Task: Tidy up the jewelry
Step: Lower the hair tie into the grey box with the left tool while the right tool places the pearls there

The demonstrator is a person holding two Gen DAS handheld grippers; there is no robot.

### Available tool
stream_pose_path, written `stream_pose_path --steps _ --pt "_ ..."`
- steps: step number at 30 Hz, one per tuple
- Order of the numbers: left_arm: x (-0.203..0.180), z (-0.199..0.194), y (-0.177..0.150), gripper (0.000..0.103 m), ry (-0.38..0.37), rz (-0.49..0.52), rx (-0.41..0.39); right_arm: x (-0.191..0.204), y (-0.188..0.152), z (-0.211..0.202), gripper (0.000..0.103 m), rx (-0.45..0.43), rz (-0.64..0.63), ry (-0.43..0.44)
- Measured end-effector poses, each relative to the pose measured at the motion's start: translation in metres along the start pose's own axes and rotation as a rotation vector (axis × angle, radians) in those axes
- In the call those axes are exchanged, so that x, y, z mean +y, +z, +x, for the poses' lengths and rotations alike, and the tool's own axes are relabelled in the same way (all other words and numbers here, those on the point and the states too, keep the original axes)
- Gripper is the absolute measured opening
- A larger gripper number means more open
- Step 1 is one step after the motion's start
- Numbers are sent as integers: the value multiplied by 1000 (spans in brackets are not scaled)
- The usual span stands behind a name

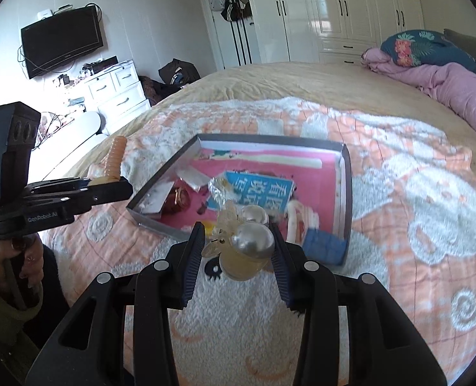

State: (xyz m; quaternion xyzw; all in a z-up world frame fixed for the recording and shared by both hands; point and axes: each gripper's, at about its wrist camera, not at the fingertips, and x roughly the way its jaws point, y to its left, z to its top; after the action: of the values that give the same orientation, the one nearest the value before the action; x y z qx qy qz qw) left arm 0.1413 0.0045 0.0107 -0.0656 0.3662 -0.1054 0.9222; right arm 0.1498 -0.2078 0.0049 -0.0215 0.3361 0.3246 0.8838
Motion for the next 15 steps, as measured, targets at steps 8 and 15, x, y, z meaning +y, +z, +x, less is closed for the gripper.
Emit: stream_pose_path --steps 8,15 --pt "6 19 9 13 14 7 16 -2 19 8 39 -23 -16 -6" --pt "10 38 12 13 17 5 43 -4 28 23 39 -12 -28 -7"
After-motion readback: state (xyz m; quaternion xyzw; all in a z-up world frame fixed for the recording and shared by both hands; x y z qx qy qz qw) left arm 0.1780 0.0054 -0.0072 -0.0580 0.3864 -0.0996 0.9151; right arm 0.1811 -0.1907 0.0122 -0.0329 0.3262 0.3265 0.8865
